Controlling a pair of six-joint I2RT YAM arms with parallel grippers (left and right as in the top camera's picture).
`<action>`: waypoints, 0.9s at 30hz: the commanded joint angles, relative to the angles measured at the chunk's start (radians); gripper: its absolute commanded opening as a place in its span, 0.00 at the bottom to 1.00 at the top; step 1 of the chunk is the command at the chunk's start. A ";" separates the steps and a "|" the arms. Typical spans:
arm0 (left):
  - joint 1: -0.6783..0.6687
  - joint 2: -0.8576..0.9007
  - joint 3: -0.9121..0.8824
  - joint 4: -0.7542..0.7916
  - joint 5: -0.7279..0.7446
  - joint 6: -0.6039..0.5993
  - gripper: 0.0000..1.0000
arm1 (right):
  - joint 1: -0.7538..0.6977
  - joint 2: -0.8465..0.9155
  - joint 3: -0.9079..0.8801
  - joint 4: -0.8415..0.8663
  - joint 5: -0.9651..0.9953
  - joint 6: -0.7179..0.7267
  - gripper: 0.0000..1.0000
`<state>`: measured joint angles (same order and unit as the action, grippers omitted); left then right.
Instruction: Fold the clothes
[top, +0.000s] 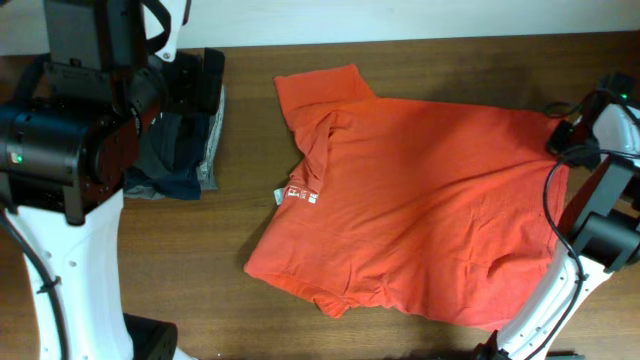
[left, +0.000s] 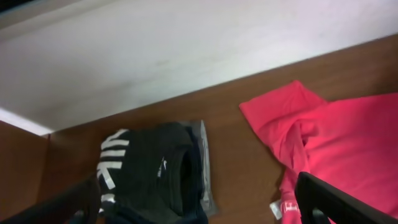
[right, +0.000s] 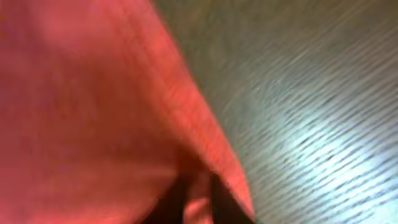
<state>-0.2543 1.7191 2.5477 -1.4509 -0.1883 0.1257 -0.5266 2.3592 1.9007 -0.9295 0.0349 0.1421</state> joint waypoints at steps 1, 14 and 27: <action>-0.001 0.003 -0.045 -0.002 0.052 -0.005 0.99 | -0.005 -0.035 0.089 -0.072 -0.110 -0.034 0.27; -0.062 0.491 -0.130 -0.045 0.346 0.032 0.54 | 0.188 -0.443 0.229 -0.325 -0.476 -0.064 0.40; -0.067 0.866 -0.131 0.150 0.507 -0.109 0.47 | 0.245 -0.441 0.225 -0.391 -0.362 -0.086 0.41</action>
<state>-0.3214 2.5736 2.4100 -1.3109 0.2901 0.0509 -0.2825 1.9144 2.1269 -1.3174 -0.3538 0.0673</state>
